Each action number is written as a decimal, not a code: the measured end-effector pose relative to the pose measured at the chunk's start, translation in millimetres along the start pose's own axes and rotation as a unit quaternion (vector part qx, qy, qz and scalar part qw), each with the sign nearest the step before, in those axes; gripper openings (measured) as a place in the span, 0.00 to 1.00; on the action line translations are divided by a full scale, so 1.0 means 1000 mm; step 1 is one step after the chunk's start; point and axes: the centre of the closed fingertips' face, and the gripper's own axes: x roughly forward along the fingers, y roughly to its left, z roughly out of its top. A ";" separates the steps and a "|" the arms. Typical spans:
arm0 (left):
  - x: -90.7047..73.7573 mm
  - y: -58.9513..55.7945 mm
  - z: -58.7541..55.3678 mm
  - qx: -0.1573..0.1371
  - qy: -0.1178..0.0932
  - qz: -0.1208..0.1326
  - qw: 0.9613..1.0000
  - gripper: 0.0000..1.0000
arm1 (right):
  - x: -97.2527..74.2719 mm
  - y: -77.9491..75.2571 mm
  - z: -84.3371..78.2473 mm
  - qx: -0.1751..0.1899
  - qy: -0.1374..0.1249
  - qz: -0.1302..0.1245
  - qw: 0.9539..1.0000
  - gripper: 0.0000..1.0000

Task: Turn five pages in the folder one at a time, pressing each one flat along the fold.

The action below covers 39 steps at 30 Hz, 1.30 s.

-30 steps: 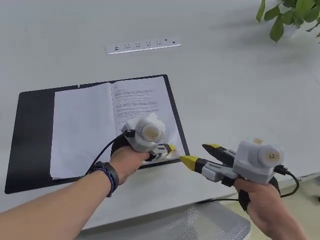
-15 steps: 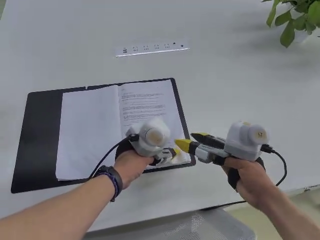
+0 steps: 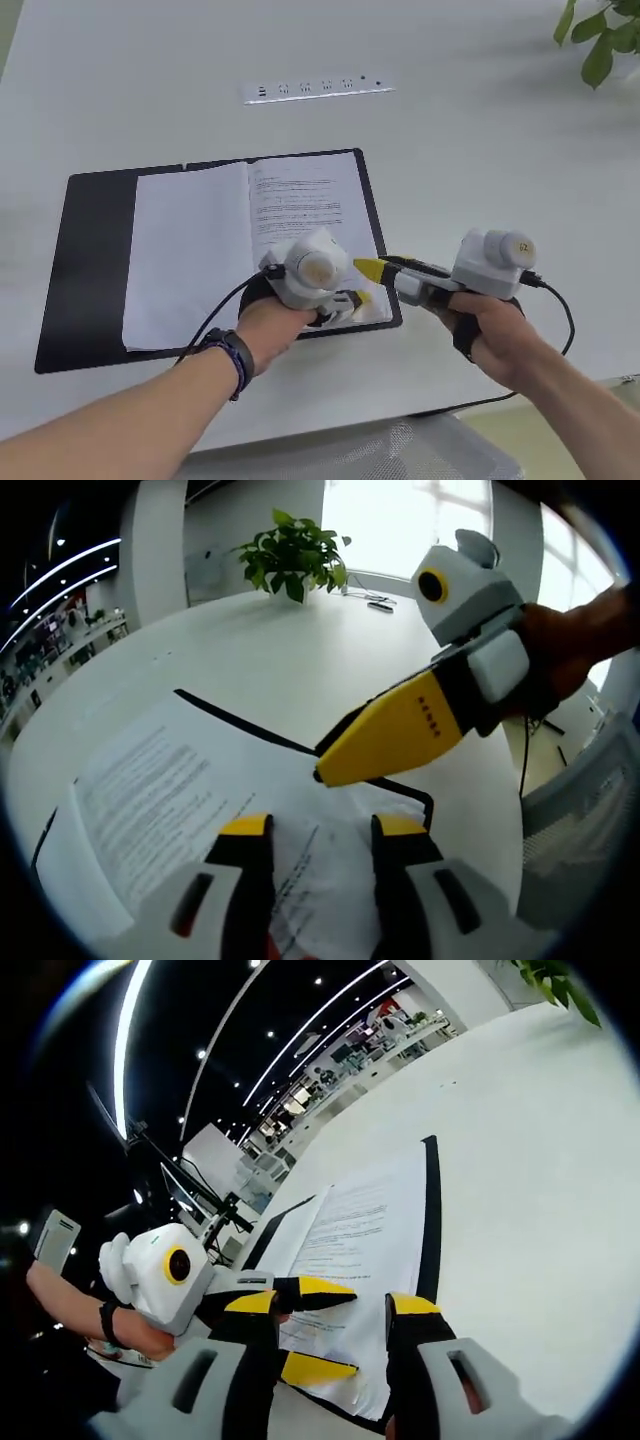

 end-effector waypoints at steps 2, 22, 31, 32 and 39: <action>0.000 0.000 0.000 -0.001 -0.001 0.001 1.000 0.38 | 0.002 0.001 -0.002 0.001 0.005 0.002 1.000 0.40; -0.028 -0.022 -0.016 -0.018 0.012 -0.032 0.999 0.57 | -0.003 0.015 -0.022 -0.033 0.028 0.012 0.999 0.09; -0.054 -0.007 -0.012 -0.043 -0.011 -0.003 0.999 0.61 | 0.003 0.025 -0.019 -0.045 0.017 0.017 0.999 0.00; -0.057 -0.005 -0.012 -0.046 -0.014 0.001 0.999 0.61 | 0.003 0.028 -0.018 -0.049 0.017 0.018 0.999 0.00; -0.083 0.012 -0.014 -0.060 -0.031 0.031 0.997 0.61 | 0.010 0.044 -0.013 -0.062 0.014 0.030 0.998 0.00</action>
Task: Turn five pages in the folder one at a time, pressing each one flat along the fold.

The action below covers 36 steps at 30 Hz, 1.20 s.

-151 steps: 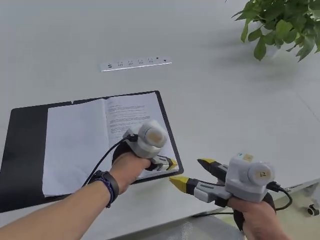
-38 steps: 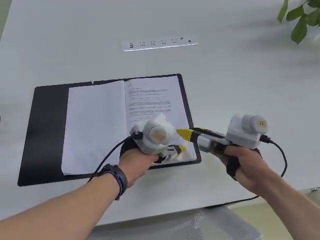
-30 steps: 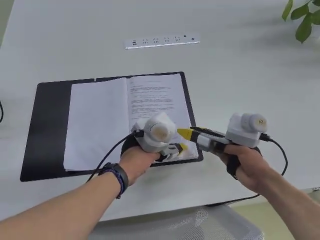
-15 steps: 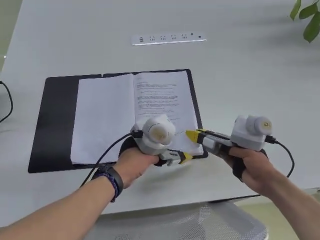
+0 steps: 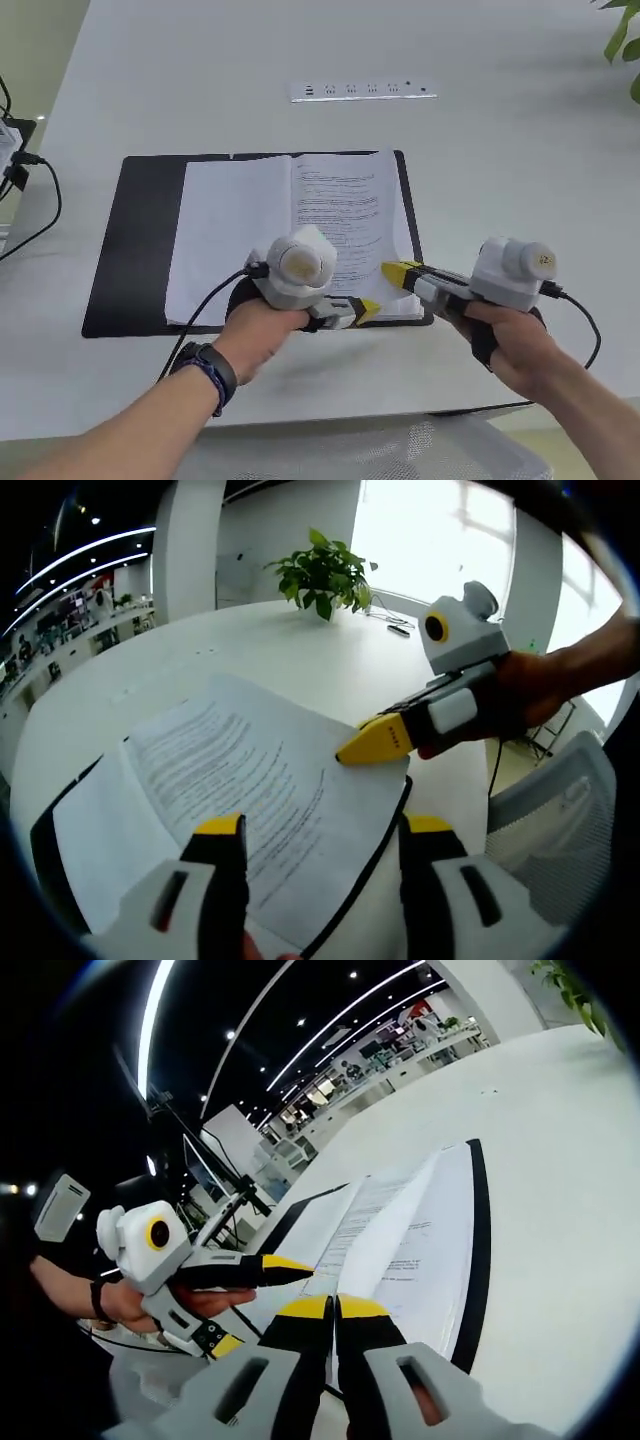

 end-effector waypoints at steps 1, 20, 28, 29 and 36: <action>-0.005 0.003 -0.002 -0.003 0.000 0.004 1.000 0.61 | 0.001 0.002 0.001 -0.002 0.000 0.001 1.000 0.00; -0.085 0.051 -0.021 -0.056 -0.039 0.084 0.994 0.62 | 0.027 0.046 0.003 -0.032 0.004 0.026 0.999 0.00; -0.118 0.067 -0.041 -0.072 -0.044 0.114 0.990 0.63 | 0.044 0.070 0.001 -0.040 0.005 0.043 0.998 0.00; -0.121 0.068 -0.043 -0.072 -0.043 0.116 0.990 0.63 | 0.047 0.072 0.001 -0.039 0.004 0.045 0.998 0.00; -0.140 0.074 -0.059 -0.067 -0.035 0.128 0.989 0.64 | 0.071 0.099 -0.007 -0.044 0.013 0.069 0.997 0.00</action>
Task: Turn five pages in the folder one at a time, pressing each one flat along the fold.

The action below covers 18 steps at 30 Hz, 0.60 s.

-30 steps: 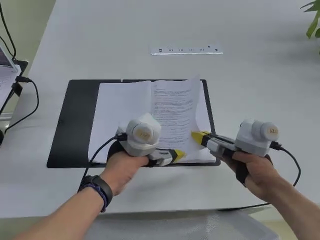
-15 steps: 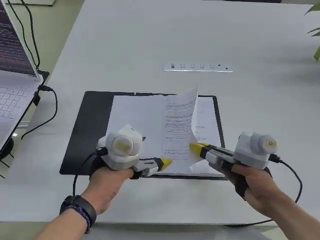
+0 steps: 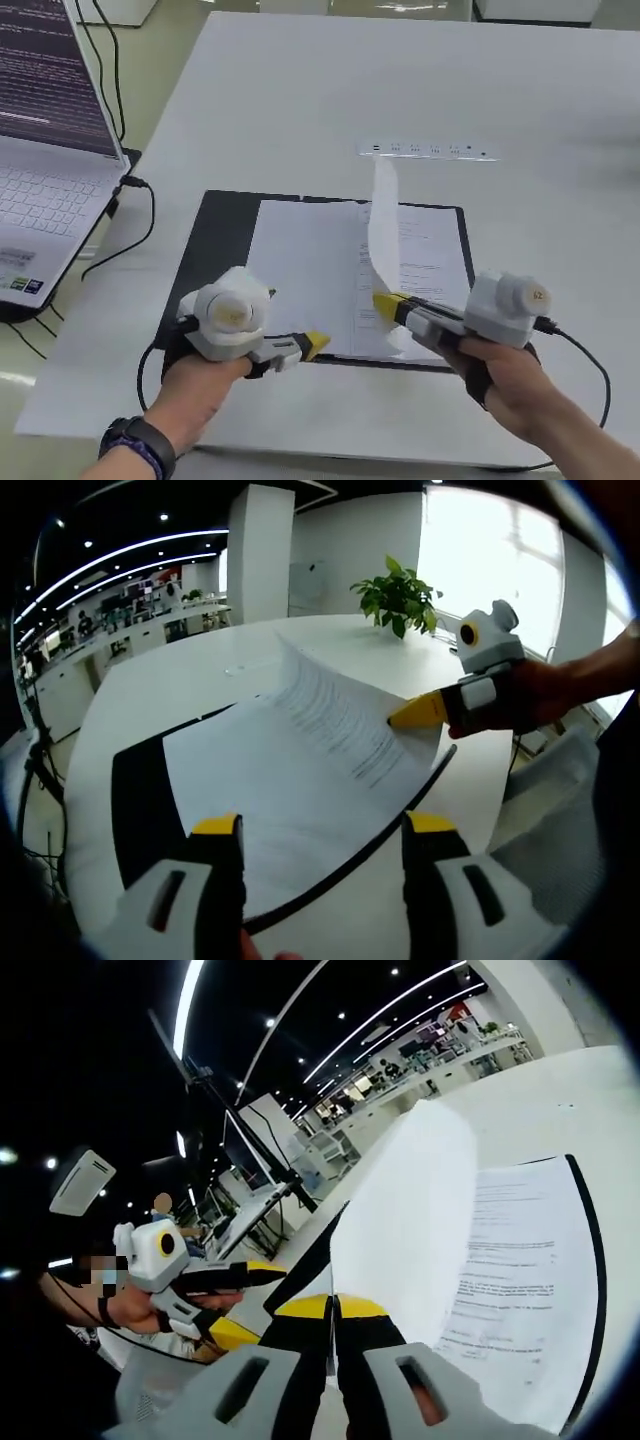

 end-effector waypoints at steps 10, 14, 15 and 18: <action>-0.022 0.020 -0.008 -0.004 -0.002 0.015 1.000 0.64 | 0.035 0.033 -0.003 -0.021 0.032 0.048 0.998 0.00; -0.030 0.029 -0.016 -0.018 -0.002 0.023 1.000 0.65 | 0.047 0.041 -0.002 -0.026 0.042 0.060 0.997 0.00; -0.031 0.030 -0.017 -0.019 -0.002 0.024 1.000 0.65 | 0.050 0.042 -0.002 -0.026 0.044 0.062 0.997 0.00; -0.039 0.032 -0.021 -0.021 -0.001 0.029 0.999 0.66 | 0.059 0.046 -0.005 -0.026 0.053 0.068 0.996 0.00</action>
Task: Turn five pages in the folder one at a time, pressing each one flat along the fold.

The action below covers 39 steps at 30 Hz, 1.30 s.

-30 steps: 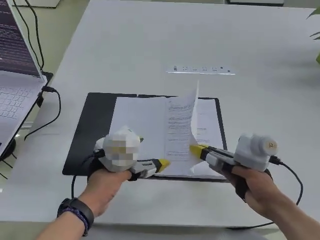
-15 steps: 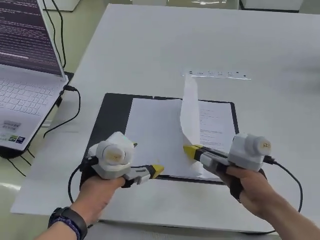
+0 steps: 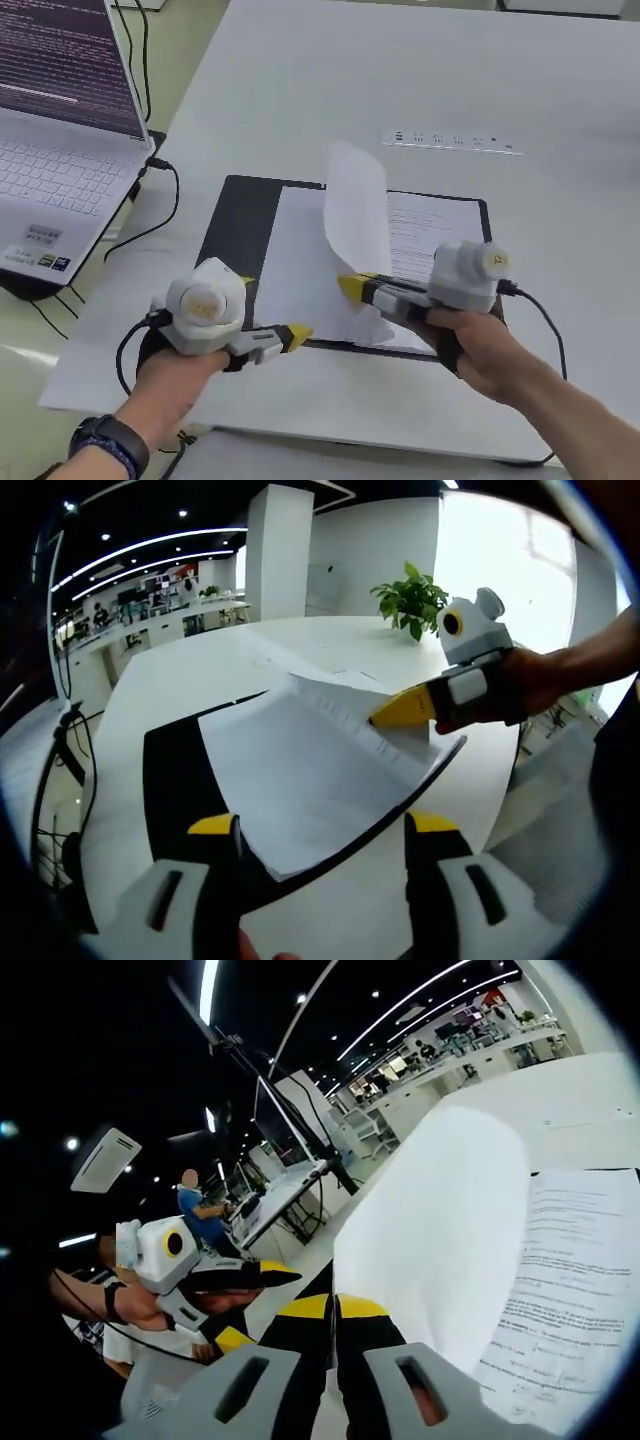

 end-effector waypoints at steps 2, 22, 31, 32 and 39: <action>-0.003 0.003 -0.001 -0.002 0.000 0.003 1.000 0.66 | 0.004 0.001 -0.002 0.002 0.005 0.002 1.000 0.00; -0.027 0.017 -0.014 -0.027 -0.009 0.026 0.999 0.66 | 0.046 0.004 -0.020 0.045 0.031 0.013 0.998 0.00; -0.033 0.023 -0.023 -0.045 -0.012 0.035 0.998 0.66 | 0.060 0.004 -0.025 0.072 0.041 0.016 0.996 0.00; -0.033 0.024 -0.024 -0.046 -0.012 0.035 0.998 0.66 | 0.061 0.004 -0.026 0.075 0.042 0.015 0.996 0.00; -0.034 0.028 -0.028 -0.055 -0.012 0.040 0.998 0.65 | 0.076 0.000 -0.033 0.099 0.046 0.006 0.994 0.00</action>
